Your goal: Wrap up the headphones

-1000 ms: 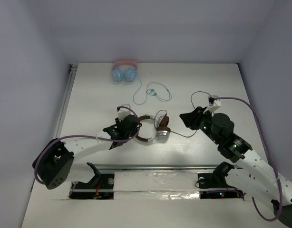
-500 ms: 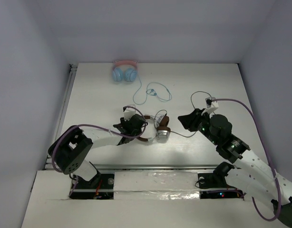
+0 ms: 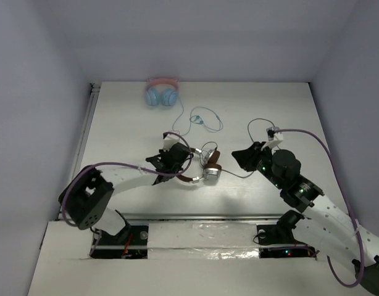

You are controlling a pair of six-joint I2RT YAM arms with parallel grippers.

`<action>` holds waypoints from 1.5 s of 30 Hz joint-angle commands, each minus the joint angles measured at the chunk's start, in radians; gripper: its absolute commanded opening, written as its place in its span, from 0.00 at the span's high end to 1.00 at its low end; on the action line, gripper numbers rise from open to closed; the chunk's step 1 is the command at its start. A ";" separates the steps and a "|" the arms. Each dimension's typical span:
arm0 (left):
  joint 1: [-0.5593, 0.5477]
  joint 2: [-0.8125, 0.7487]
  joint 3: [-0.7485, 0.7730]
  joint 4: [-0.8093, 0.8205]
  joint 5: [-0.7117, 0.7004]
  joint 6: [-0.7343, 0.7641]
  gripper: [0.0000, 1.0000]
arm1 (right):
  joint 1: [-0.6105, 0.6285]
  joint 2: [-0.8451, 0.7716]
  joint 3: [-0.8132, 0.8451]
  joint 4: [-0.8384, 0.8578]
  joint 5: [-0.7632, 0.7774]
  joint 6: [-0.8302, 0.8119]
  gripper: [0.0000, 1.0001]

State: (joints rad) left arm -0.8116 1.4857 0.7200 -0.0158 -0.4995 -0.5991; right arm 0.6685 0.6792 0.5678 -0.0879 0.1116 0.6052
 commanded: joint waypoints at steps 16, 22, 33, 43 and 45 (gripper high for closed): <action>0.284 -0.366 0.591 -0.478 0.311 0.377 1.00 | 0.000 0.171 0.067 0.292 -0.305 -0.133 0.32; 0.293 -0.393 0.688 -0.510 0.459 0.358 1.00 | 0.000 0.230 0.069 0.327 -0.303 -0.194 0.15; 0.293 -0.412 0.949 -0.615 0.608 0.334 1.00 | 0.000 0.414 0.092 0.505 -0.210 -0.289 0.15; 0.293 -0.401 1.095 -0.682 0.653 0.351 1.00 | 0.000 0.413 0.029 0.580 -0.145 -0.301 0.19; 0.293 -0.386 1.131 -0.684 0.667 0.349 1.00 | 0.000 0.471 0.043 0.571 -0.162 -0.309 0.21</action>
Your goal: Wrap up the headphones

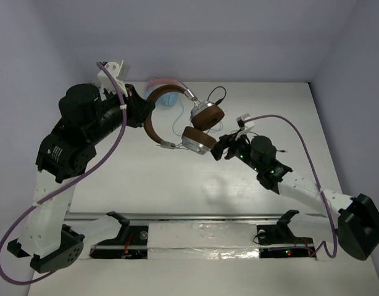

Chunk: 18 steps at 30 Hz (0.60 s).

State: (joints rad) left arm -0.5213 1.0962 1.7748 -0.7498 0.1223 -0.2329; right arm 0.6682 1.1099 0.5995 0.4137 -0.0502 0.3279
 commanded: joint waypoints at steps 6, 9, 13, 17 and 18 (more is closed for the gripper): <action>0.003 0.080 0.228 0.017 0.103 -0.016 1.00 | 0.001 0.123 0.037 0.094 -0.086 -0.029 0.20; 0.003 0.113 0.267 0.009 0.086 -0.003 1.00 | 0.001 0.125 0.025 0.111 -0.103 -0.018 0.21; 0.003 0.137 0.294 0.027 0.097 -0.006 1.00 | 0.001 0.160 -0.009 0.152 -0.091 0.011 0.27; 0.003 0.180 0.383 0.038 0.105 -0.023 1.00 | 0.001 0.206 -0.018 0.194 -0.057 0.022 0.30; 0.003 0.188 0.426 0.038 0.109 -0.023 1.00 | 0.001 0.212 -0.023 0.198 -0.062 0.043 0.31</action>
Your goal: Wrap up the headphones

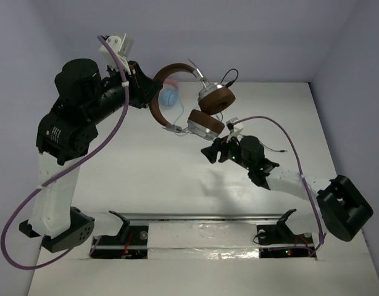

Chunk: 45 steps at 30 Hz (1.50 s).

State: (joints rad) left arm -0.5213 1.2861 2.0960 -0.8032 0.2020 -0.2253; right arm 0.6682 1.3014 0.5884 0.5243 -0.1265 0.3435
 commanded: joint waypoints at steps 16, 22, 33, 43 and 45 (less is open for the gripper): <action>0.061 0.144 0.195 0.166 0.015 -0.051 1.00 | 0.001 0.015 -0.180 0.276 -0.034 0.265 0.76; 0.061 0.065 -0.250 0.462 -0.122 -0.198 1.00 | 0.022 -0.039 -0.164 0.131 -0.004 0.367 1.00; 0.124 0.091 -0.583 0.800 -0.251 -0.470 1.00 | 0.230 -0.021 -0.018 -0.245 0.195 0.374 1.00; 0.090 0.122 -0.773 0.874 -0.516 -0.395 1.00 | 0.595 0.102 0.330 -0.647 0.354 0.289 1.00; 0.055 0.121 -0.809 0.878 -0.564 -0.367 1.00 | 0.628 0.101 0.373 -0.719 0.355 0.264 1.00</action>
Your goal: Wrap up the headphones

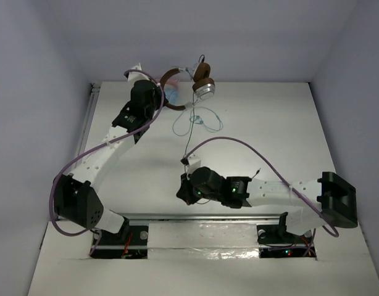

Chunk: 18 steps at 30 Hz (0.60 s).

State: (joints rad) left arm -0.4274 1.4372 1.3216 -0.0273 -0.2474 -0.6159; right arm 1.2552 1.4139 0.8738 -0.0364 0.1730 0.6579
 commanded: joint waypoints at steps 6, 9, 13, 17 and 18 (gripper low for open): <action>-0.172 -0.064 -0.189 0.112 -0.341 0.090 1.00 | 0.078 -0.058 0.214 -0.360 0.083 -0.109 1.00; -0.232 -0.075 -0.269 0.106 -0.404 0.111 1.00 | 0.078 -0.107 0.255 -0.446 0.106 -0.139 1.00; -0.289 -0.090 -0.386 0.116 -0.440 0.127 1.00 | 0.078 -0.182 0.307 -0.525 0.120 -0.198 1.00; -0.350 -0.133 -0.444 0.107 -0.458 0.168 1.00 | 0.078 -0.216 0.352 -0.623 0.195 -0.250 1.00; -0.361 -0.141 -0.452 0.084 -0.463 0.176 1.00 | 0.066 -0.219 0.358 -0.640 0.206 -0.254 1.00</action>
State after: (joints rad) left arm -0.7620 1.3884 0.8726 -0.0074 -0.6415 -0.4583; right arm 1.3289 1.2186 1.1820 -0.5747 0.3065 0.4686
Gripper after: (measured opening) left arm 0.040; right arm 0.010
